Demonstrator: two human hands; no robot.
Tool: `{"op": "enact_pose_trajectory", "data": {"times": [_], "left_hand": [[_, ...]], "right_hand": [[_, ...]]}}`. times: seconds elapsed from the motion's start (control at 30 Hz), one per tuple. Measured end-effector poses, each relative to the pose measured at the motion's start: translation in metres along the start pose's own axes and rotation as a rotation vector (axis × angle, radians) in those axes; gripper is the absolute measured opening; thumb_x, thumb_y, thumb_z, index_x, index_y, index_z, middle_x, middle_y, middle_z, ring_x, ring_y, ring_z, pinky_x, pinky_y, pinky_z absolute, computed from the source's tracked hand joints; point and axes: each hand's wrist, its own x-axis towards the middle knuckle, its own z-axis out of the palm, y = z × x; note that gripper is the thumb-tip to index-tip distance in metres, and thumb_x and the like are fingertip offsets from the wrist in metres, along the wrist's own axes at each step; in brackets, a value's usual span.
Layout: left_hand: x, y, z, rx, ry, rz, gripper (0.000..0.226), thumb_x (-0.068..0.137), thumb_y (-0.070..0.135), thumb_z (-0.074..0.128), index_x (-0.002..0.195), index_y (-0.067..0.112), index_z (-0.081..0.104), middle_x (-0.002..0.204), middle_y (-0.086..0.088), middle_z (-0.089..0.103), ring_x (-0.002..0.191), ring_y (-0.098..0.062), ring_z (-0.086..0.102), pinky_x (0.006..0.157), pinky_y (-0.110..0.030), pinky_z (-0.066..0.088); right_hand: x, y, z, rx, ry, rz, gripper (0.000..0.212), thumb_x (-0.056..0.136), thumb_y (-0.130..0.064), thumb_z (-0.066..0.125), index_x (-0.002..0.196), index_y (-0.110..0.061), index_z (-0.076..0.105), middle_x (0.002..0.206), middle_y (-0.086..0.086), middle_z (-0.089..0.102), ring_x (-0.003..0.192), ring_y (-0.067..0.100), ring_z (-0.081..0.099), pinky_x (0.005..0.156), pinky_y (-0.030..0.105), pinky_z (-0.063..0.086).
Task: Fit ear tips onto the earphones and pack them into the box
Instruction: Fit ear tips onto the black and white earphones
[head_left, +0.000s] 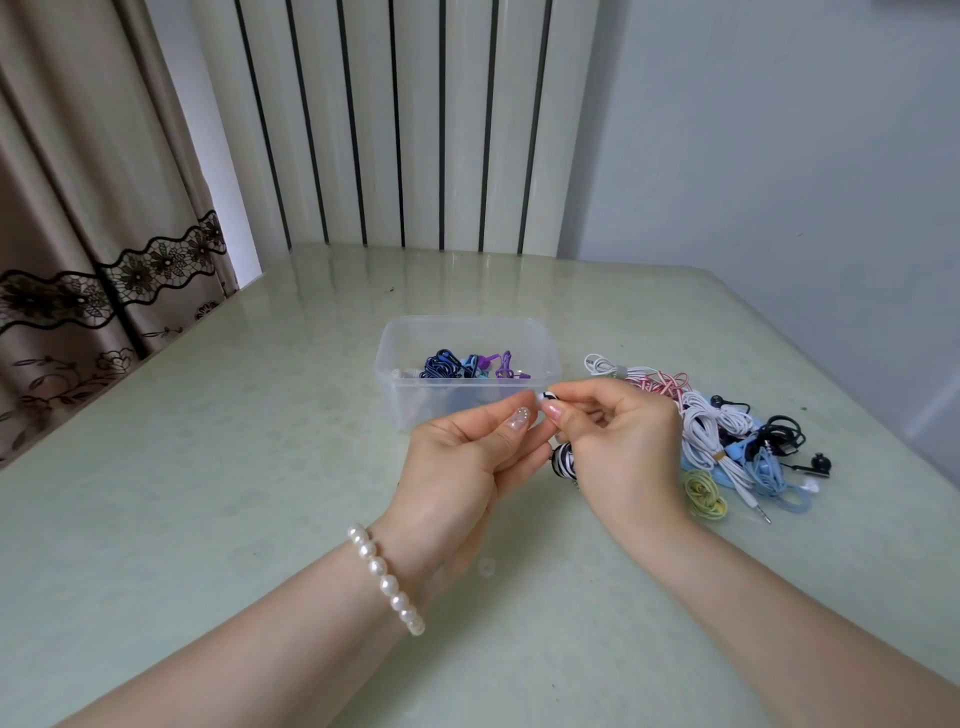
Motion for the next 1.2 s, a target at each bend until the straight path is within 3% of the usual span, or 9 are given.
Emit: {"op": "enact_pose_trajectory", "data": {"times": [0.2, 0.33, 0.43, 0.57, 0.67, 0.87, 0.97, 1.2], "left_hand": [[-0.001, -0.003, 0.000, 0.058, 0.002, 0.047, 0.019, 0.089, -0.002, 0.050, 0.101, 0.001, 0.065, 0.096, -0.009, 0.072, 0.096, -0.017, 0.068, 0.078, -0.022, 0.055], [0.001, -0.001, -0.002, 0.091, 0.026, 0.070, 0.018, 0.088, -0.001, 0.052, 0.100, 0.000, 0.065, 0.091, -0.009, 0.073, 0.092, -0.018, 0.069, 0.077, -0.023, 0.056], [0.006, 0.004, -0.008, 0.093, 0.081, 0.073, 0.016, 0.087, 0.000, 0.053, 0.099, 0.000, 0.064, 0.089, -0.013, 0.073, 0.084, -0.021, 0.071, 0.073, -0.025, 0.057], [0.011, 0.012, -0.014, 0.051, 0.069, 0.037, 0.013, 0.075, -0.002, 0.062, 0.087, 0.001, 0.067, 0.078, -0.014, 0.072, 0.070, -0.019, 0.071, 0.065, -0.024, 0.058], [0.013, 0.014, -0.016, 0.047, 0.021, 0.030, 0.025, 0.060, 0.005, 0.066, 0.085, 0.002, 0.068, 0.073, -0.010, 0.072, 0.064, -0.015, 0.070, 0.061, -0.022, 0.057], [0.015, 0.014, -0.019, 0.197, -0.029, 0.130, 0.025, 0.055, 0.006, 0.068, 0.079, 0.000, 0.066, 0.064, -0.007, 0.070, 0.056, -0.012, 0.065, 0.056, -0.018, 0.052], [0.016, 0.012, -0.021, 0.267, -0.068, 0.186, 0.023, 0.054, 0.007, 0.070, 0.075, -0.001, 0.065, 0.065, -0.009, 0.070, 0.060, -0.016, 0.068, 0.061, -0.021, 0.054], [0.016, 0.011, -0.020, 0.355, -0.072, 0.246, 0.012, 0.063, -0.004, 0.070, 0.075, -0.001, 0.068, 0.062, -0.007, 0.070, 0.060, -0.016, 0.068, 0.058, -0.018, 0.053]], "right_hand": [[-0.002, 0.001, 0.000, -0.025, 0.033, -0.094, 0.013, 0.073, 0.003, 0.069, 0.078, -0.008, 0.074, 0.065, -0.019, 0.061, 0.059, -0.011, 0.056, 0.060, 0.004, 0.040], [0.003, -0.002, -0.003, 0.076, -0.049, 0.007, 0.024, 0.072, 0.004, 0.071, 0.067, -0.019, 0.071, 0.056, -0.014, 0.064, 0.051, 0.000, 0.058, 0.057, 0.015, 0.049], [0.010, -0.006, -0.009, 0.271, -0.176, 0.161, 0.022, 0.071, 0.009, 0.069, 0.066, -0.013, 0.068, 0.049, -0.006, 0.064, 0.041, 0.006, 0.054, 0.050, 0.015, 0.048], [0.013, -0.008, -0.013, 0.460, -0.303, 0.265, 0.007, 0.061, -0.006, 0.071, 0.063, -0.012, 0.072, 0.061, 0.003, 0.069, 0.045, 0.014, 0.057, 0.056, 0.021, 0.053], [0.013, -0.008, -0.013, 0.537, -0.372, 0.304, 0.011, 0.058, -0.011, 0.068, 0.067, -0.009, 0.074, 0.067, 0.006, 0.071, 0.048, 0.016, 0.058, 0.055, 0.021, 0.052], [0.013, -0.013, -0.016, 0.586, -0.488, 0.387, 0.012, 0.059, -0.005, 0.064, 0.067, -0.004, 0.073, 0.061, 0.010, 0.067, 0.044, 0.015, 0.055, 0.050, 0.021, 0.051], [0.014, -0.017, -0.020, 0.577, -0.564, 0.412, 0.012, 0.061, -0.003, 0.062, 0.069, 0.001, 0.070, 0.058, 0.014, 0.064, 0.042, 0.016, 0.054, 0.047, 0.023, 0.050], [0.015, -0.013, -0.021, 0.434, -0.502, 0.379, 0.012, 0.055, -0.007, 0.066, 0.067, -0.004, 0.069, 0.059, 0.012, 0.067, 0.044, 0.016, 0.055, 0.050, 0.020, 0.050]]}}
